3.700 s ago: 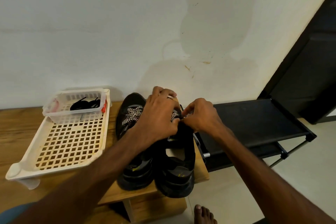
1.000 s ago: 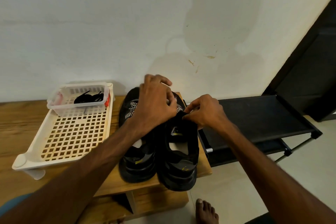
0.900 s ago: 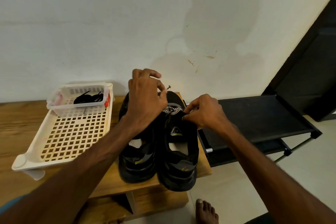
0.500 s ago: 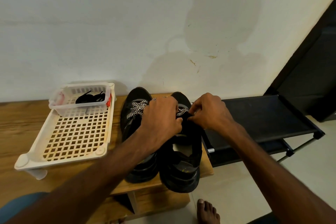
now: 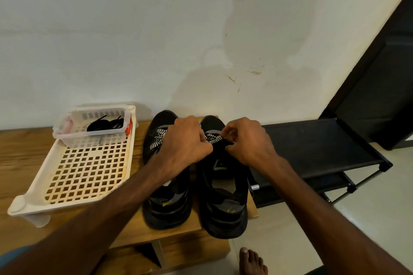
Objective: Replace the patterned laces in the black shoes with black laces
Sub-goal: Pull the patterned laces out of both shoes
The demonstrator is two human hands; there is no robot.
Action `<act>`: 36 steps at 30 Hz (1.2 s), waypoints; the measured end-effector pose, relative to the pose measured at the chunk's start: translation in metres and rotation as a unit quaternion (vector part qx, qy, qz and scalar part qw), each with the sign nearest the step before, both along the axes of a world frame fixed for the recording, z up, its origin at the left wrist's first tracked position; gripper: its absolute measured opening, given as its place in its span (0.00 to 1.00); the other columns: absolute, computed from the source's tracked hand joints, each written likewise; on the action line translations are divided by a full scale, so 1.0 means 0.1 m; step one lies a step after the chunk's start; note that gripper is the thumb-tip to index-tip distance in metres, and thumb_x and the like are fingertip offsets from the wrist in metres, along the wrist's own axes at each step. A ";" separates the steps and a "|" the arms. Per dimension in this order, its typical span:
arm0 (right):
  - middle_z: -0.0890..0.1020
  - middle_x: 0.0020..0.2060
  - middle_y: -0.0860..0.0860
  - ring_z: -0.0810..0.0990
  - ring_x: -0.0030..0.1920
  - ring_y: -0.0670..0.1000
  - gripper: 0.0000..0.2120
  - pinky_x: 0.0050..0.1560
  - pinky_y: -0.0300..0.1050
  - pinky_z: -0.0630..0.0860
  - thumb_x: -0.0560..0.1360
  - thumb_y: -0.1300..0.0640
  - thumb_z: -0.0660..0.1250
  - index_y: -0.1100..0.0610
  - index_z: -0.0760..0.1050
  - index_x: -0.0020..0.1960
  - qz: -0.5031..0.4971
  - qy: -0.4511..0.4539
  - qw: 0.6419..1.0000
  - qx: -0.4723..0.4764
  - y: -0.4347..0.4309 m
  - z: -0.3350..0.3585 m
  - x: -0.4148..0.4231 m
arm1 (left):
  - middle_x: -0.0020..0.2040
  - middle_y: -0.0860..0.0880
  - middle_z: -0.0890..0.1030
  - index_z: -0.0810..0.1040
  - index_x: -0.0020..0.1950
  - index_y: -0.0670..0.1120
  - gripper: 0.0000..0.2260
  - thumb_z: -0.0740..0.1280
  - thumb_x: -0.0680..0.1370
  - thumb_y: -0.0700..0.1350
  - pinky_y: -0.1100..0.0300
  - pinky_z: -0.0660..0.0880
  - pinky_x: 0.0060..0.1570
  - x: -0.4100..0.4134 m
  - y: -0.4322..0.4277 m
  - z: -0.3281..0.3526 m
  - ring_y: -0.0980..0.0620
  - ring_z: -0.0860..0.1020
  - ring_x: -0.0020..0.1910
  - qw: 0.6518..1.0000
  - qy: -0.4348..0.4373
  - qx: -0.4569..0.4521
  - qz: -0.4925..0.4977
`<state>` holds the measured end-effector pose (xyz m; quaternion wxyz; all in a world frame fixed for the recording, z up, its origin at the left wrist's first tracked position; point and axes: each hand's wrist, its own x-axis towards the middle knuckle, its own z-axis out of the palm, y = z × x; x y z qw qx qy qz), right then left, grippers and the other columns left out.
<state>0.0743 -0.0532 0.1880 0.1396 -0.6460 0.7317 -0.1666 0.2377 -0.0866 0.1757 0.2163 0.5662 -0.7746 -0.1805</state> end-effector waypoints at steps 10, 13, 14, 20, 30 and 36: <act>0.79 0.56 0.56 0.77 0.57 0.56 0.08 0.57 0.50 0.76 0.79 0.61 0.69 0.61 0.80 0.58 0.084 0.140 0.981 -0.108 -0.08 -0.10 0.34 | 0.27 0.51 0.73 0.81 0.35 0.41 0.07 0.70 0.70 0.44 0.58 0.74 0.30 -0.03 0.04 0.00 0.53 0.74 0.27 0.999 -0.008 -0.035 -0.015; 0.80 0.56 0.54 0.78 0.57 0.54 0.09 0.59 0.52 0.77 0.77 0.57 0.73 0.60 0.83 0.55 0.075 0.126 0.985 -0.093 -0.09 -0.07 0.31 | 0.29 0.50 0.72 0.74 0.32 0.45 0.09 0.70 0.70 0.45 0.57 0.77 0.33 -0.07 0.09 0.02 0.49 0.77 0.31 0.998 -0.033 -0.049 -0.005; 0.81 0.54 0.53 0.80 0.54 0.53 0.08 0.56 0.52 0.80 0.75 0.57 0.74 0.59 0.85 0.52 0.062 0.111 0.988 -0.091 -0.09 -0.04 0.28 | 0.30 0.50 0.72 0.71 0.32 0.45 0.11 0.70 0.71 0.44 0.56 0.78 0.35 -0.08 0.09 0.02 0.47 0.78 0.33 0.998 -0.041 -0.053 -0.001; 0.86 0.39 0.45 0.83 0.37 0.44 0.01 0.37 0.39 0.81 0.71 0.56 0.78 0.52 0.87 0.43 -0.065 -0.041 0.994 -0.076 -0.07 0.15 -0.24 | 0.30 0.49 0.73 0.78 0.37 0.42 0.04 0.70 0.70 0.41 0.54 0.81 0.36 -0.06 0.09 0.04 0.47 0.78 0.32 0.997 -0.055 -0.050 0.010; 0.78 0.62 0.53 0.74 0.65 0.54 0.17 0.61 0.48 0.75 0.74 0.56 0.75 0.52 0.83 0.63 0.125 0.092 0.986 -0.055 -0.05 -0.01 0.17 | 0.32 0.50 0.71 0.69 0.35 0.46 0.10 0.67 0.73 0.44 0.54 0.75 0.36 -0.09 0.11 0.04 0.48 0.76 0.34 0.994 -0.087 -0.068 -0.026; 0.81 0.57 0.53 0.75 0.61 0.56 0.07 0.60 0.50 0.72 0.79 0.59 0.70 0.56 0.81 0.56 0.098 0.166 0.976 -0.099 -0.15 -0.07 0.31 | 0.34 0.49 0.72 0.64 0.35 0.48 0.12 0.66 0.73 0.43 0.52 0.78 0.38 -0.08 0.12 0.02 0.47 0.77 0.36 0.992 -0.102 -0.068 -0.025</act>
